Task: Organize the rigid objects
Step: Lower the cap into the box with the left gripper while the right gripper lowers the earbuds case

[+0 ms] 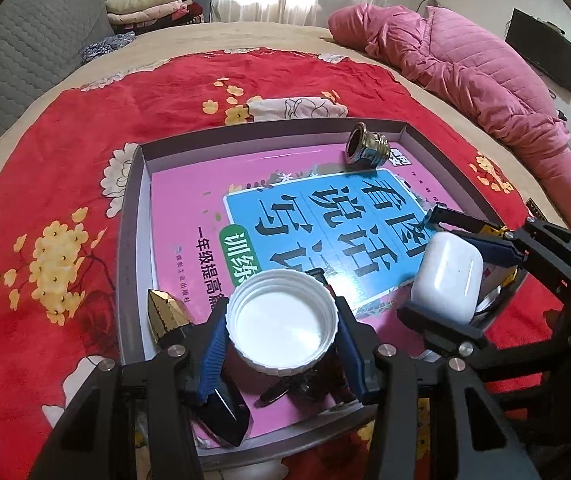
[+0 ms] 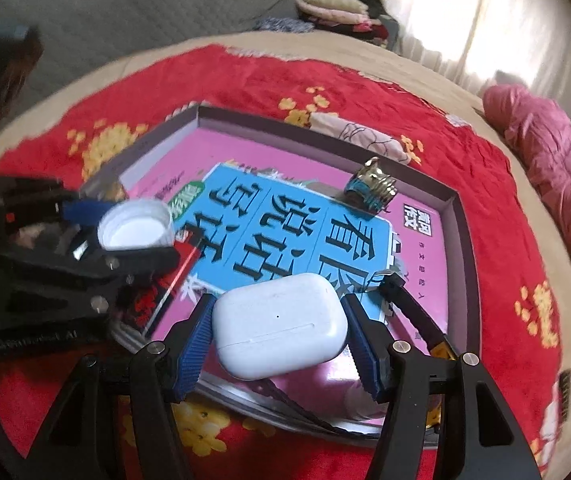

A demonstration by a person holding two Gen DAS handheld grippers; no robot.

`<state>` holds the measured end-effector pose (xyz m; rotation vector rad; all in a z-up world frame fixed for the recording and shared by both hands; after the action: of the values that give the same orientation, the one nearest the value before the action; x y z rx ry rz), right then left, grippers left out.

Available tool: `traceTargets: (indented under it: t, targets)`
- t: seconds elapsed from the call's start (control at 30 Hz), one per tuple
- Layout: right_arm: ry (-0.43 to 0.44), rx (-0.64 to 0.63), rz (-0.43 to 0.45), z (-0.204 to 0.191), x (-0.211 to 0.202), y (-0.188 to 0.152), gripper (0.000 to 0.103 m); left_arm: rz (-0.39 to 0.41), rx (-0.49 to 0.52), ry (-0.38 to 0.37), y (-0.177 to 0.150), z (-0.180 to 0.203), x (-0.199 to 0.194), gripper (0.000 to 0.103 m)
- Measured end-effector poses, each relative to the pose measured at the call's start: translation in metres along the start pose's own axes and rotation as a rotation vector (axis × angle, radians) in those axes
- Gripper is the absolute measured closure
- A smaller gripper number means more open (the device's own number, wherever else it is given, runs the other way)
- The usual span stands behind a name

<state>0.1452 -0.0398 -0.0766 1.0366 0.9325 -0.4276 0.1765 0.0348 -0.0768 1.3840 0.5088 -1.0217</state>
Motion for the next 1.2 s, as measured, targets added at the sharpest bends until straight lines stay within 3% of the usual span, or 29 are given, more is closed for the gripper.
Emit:
traceTargets:
  t: [0.27,0.7,1.07,1.2]
  targets:
    - [0.04,0.04,-0.056,0.001,0.007,-0.001,0.038,-0.007,0.0,0.004,-0.001,0.0,0.0,0.053]
    - [0.017,0.026,-0.097,-0.001,0.008,0.0,0.038,-0.016,-0.002,0.017,-0.002,-0.001,-0.001,0.053]
    - [-0.009,0.008,-0.082,-0.003,0.004,0.0,0.038,-0.016,-0.001,0.018,-0.001,-0.001,-0.001,0.053]
    - [-0.003,0.014,-0.033,-0.001,-0.006,0.002,0.037,-0.013,0.002,0.024,-0.003,-0.002,-0.003,0.053]
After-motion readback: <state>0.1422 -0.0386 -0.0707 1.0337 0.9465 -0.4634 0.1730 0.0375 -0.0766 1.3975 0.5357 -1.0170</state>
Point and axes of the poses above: each gripper's, at about its wrist camera, not at the fingertips, and x roughly the way its jaws point, z to its right, y to its top, the point moved 5 cm from there along x, roughly the way its jaws point, and after that the axes turned 4 degrees about -y, right-handed, at the moved point
